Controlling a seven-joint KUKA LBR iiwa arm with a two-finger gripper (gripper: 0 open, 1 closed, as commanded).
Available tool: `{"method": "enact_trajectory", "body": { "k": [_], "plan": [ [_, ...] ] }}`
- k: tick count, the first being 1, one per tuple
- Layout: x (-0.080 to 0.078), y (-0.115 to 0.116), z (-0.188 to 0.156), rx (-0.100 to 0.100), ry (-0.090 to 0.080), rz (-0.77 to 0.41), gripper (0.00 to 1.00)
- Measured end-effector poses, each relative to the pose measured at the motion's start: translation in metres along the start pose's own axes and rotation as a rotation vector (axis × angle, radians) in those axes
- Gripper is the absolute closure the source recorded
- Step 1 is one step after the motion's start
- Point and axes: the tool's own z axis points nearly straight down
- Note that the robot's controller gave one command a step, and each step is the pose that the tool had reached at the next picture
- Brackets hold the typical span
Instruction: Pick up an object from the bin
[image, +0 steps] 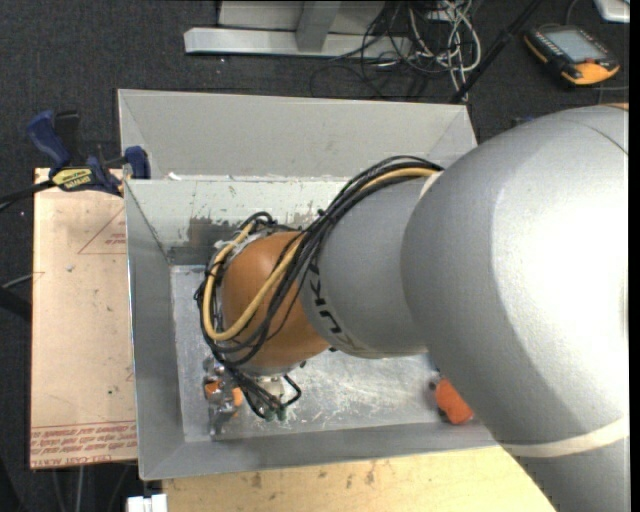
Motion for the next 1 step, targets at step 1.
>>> {"method": "enact_trajectory", "body": {
  "k": [1],
  "plan": [
    [0.0, 0.0, 0.0, 0.0, 0.0, 0.0, 1.0]
  ]
}}
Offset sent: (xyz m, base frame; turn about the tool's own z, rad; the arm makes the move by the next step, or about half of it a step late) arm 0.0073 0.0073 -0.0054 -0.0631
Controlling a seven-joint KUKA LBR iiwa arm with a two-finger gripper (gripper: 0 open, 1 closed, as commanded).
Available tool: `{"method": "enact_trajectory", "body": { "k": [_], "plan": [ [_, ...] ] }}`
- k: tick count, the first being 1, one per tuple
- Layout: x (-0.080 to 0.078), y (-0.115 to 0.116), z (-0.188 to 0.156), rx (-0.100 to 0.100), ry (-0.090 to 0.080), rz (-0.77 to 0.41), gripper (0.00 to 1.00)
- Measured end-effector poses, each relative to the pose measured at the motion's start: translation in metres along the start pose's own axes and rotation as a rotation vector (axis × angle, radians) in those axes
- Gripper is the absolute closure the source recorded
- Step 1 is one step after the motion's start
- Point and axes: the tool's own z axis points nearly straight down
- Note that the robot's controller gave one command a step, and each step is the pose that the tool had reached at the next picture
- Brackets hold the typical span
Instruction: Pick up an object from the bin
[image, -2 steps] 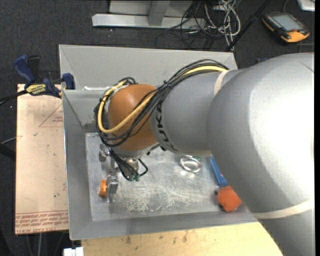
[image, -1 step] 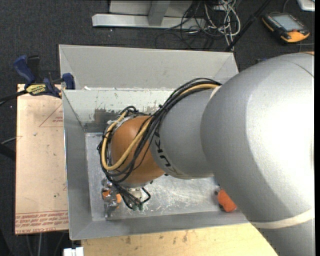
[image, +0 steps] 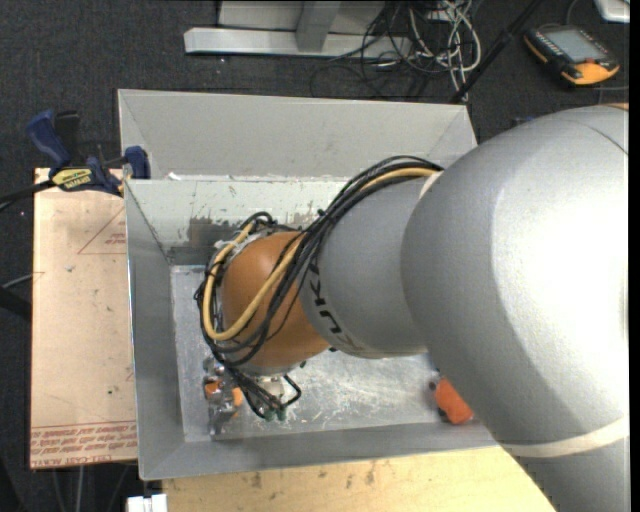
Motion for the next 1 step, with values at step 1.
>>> {"method": "enact_trajectory", "body": {
  "k": [1],
  "plan": [
    [-0.0052, 0.0034, -0.0004, 0.002, 0.004, -0.027, 1.0]
  ]
}}
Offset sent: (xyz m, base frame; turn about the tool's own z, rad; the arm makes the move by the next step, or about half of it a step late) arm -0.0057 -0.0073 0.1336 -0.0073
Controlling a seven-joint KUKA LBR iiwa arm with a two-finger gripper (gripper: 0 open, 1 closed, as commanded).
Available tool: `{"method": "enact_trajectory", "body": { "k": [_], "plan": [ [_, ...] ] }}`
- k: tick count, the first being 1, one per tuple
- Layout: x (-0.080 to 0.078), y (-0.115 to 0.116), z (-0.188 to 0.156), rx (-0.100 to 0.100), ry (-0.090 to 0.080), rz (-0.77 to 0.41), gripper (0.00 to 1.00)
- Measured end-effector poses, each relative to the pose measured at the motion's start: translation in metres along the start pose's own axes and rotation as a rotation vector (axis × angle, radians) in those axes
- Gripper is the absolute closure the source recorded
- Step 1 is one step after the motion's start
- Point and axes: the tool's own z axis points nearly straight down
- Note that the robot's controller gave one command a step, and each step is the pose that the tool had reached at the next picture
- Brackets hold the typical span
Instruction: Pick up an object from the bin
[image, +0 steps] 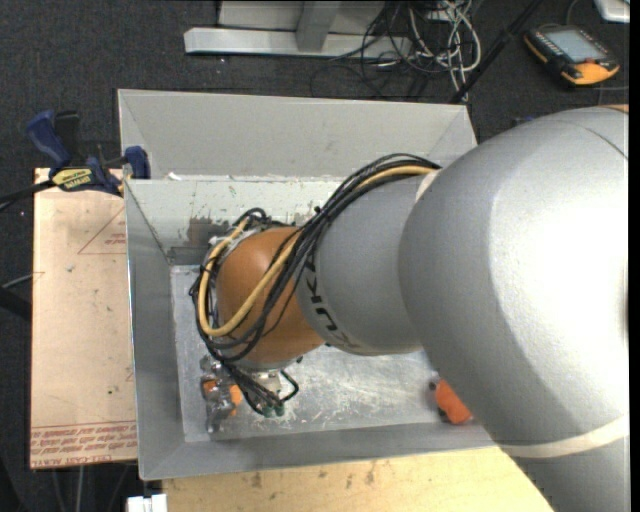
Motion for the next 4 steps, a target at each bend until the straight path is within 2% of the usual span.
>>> {"method": "enact_trajectory", "body": {
  "k": [1, 2, 3, 4],
  "plan": [
    [0.008, -0.004, -0.046, 0.007, 0.018, 0.003, 1.0],
    [-0.001, 0.001, -0.084, 0.004, 0.005, 0.001, 1.0],
    [-0.002, 0.002, -0.083, 0.004, 0.006, 0.0, 1.0],
    [0.008, -0.02, -0.074, 0.005, 0.012, 0.016, 1.0]
  ]
}}
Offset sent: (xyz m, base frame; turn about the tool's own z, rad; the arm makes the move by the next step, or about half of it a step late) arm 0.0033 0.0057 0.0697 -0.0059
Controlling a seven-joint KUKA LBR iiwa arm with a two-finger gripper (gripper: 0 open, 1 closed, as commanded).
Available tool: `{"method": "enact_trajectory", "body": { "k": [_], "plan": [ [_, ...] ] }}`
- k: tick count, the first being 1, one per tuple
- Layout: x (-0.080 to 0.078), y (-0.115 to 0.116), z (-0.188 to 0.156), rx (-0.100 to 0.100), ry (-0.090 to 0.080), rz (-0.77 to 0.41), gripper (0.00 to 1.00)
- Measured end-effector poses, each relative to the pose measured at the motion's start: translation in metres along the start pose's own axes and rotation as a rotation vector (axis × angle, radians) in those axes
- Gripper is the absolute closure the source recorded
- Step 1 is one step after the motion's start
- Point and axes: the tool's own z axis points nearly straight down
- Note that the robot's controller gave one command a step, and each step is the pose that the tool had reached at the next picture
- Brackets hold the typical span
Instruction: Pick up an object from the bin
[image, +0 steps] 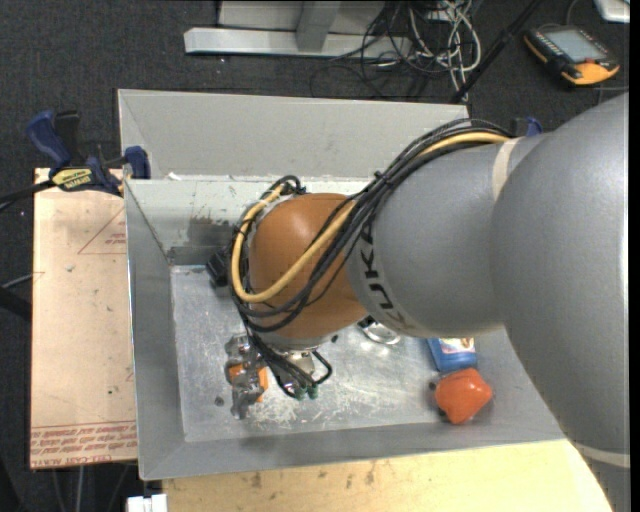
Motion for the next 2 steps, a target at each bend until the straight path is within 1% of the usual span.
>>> {"method": "enact_trajectory", "body": {
  "k": [1, 2],
  "plan": [
    [-0.021, 0.007, -0.042, 0.002, 0.002, -0.001, 1.0],
    [-0.011, 0.012, -0.107, 0.002, 0.003, 0.001, 1.0]
  ]
}}
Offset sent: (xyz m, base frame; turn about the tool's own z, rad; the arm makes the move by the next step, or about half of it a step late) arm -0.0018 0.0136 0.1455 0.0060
